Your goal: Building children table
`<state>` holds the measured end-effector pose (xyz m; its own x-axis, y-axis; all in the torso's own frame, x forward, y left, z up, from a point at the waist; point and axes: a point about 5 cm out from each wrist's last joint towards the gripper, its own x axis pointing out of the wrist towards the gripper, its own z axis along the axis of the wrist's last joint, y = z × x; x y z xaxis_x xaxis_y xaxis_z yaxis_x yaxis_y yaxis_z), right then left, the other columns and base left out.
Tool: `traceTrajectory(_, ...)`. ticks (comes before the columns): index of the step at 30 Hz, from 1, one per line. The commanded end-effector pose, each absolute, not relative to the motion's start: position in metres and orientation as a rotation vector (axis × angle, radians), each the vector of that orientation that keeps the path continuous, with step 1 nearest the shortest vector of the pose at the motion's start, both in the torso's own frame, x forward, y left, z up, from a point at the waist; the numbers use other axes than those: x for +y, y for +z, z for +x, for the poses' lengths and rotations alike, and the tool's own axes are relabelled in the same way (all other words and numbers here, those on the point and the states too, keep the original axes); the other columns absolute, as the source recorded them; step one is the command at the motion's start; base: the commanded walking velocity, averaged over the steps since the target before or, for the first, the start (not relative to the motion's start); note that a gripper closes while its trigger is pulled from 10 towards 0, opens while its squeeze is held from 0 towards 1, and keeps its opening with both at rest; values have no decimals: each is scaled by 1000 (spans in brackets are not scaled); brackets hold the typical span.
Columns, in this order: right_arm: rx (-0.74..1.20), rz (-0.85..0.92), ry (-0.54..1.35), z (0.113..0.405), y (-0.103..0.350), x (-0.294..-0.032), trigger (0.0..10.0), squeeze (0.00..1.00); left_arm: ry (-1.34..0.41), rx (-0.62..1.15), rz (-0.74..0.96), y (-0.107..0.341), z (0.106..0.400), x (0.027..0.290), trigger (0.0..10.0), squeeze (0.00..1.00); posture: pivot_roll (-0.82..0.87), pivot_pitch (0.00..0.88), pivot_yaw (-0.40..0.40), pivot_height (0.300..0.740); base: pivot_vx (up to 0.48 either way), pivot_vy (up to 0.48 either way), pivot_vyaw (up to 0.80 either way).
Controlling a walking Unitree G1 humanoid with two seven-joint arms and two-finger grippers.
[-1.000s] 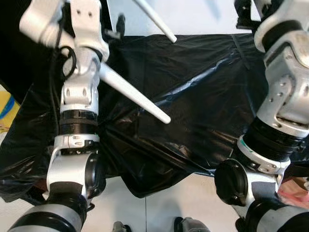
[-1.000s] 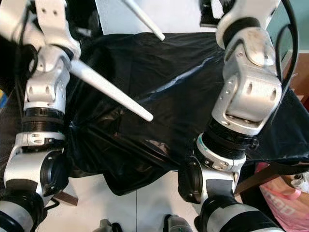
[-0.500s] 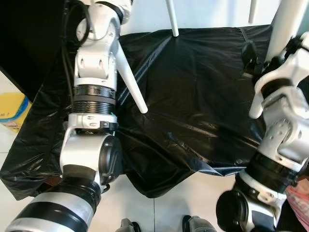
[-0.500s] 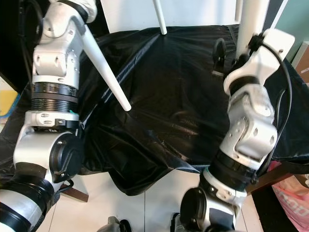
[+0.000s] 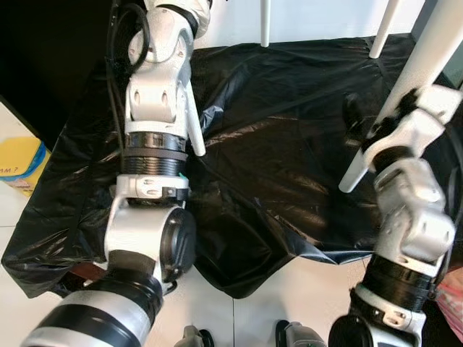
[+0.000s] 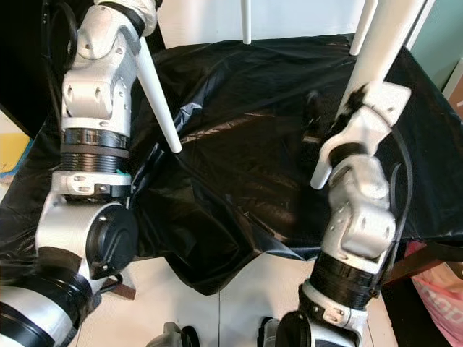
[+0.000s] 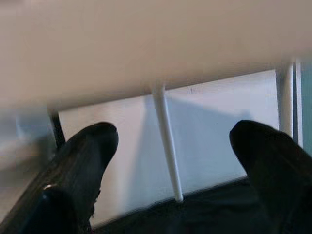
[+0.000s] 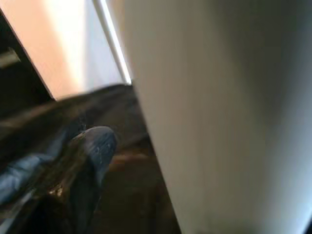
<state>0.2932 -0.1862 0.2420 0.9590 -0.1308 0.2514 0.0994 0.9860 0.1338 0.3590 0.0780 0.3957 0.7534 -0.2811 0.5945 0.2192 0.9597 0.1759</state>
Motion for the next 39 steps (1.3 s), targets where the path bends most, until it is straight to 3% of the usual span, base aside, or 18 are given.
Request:
traceTrajectory(1, -226, 130, -160, 290, 223, -176, 10000, 0, -3, -605, -6, 371, 362, 87, 10000, 0, -171, 159, 71, 740, 0, 0, 0)
traceTrajectory(5, -197, 101, -209, 280, 204, -173, 10000, 0, -204, -535, 23, 333, 359, 70, 10000, 0, -169, 161, 68, 740, 0, 0, 0)
traceTrajectory(12, -204, 72, -210, 272, 195, -170, 10000, 0, -352, -496, 47, 308, 350, 58, 10000, 0, -167, 162, 67, 740, 0, 0, 0)
traceTrajectory(20, -257, -18, -145, 238, 166, -165, 10000, 0, -741, -400, 77, 236, 303, 38, 10000, 0, -165, 165, 60, 740, 0, 0, 0)
traceTrajectory(33, -247, -67, -10, 218, 149, -161, 10000, 0, -778, -294, 84, 194, 279, 49, 10000, 0, -163, 165, 53, 740, 0, 0, 0)
traceTrajectory(39, -183, -85, 139, 203, 126, -160, 10000, 0, -706, -242, 128, 173, 264, 75, 10000, 0, -133, 162, 33, 740, 0, 0, 0)
